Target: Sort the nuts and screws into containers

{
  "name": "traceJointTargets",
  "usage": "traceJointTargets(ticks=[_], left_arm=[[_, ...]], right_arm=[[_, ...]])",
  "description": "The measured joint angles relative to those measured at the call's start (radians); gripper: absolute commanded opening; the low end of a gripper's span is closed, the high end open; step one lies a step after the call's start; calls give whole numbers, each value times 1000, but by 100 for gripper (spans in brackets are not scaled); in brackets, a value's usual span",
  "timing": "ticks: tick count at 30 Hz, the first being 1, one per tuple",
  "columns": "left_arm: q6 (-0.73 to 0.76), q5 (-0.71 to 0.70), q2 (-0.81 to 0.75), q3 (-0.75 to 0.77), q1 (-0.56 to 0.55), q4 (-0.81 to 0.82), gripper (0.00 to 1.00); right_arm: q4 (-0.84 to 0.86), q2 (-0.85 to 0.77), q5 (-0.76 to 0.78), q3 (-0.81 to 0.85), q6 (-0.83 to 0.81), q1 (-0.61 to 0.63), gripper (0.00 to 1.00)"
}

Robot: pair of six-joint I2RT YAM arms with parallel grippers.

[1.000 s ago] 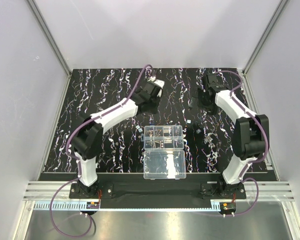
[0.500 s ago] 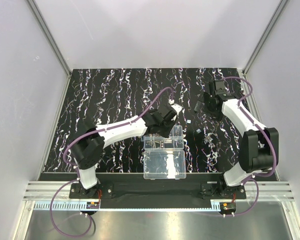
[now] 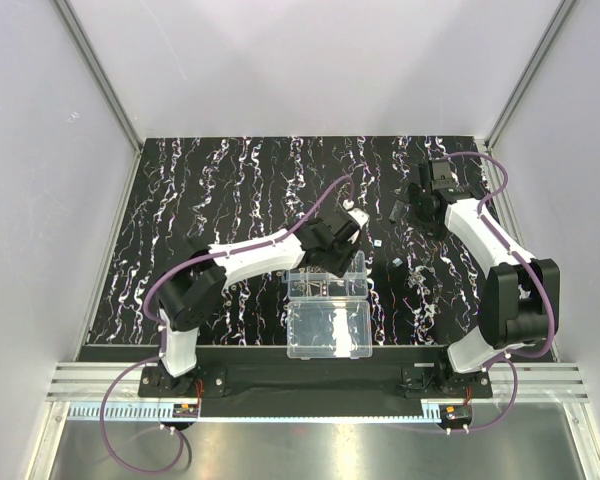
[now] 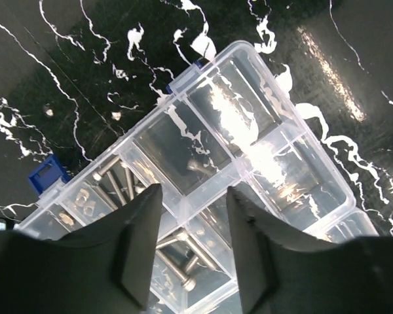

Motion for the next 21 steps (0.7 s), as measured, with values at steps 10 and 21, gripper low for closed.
traceJointTargets(ticks=[10,21], left_arm=[[-18,-27,-63,20,34,-33,77],[-47,-67,-155,23,427,-9,75]], right_arm=[[1,0,-2,3,-2,0,100],[7,11,-29,21,-18,0,100]])
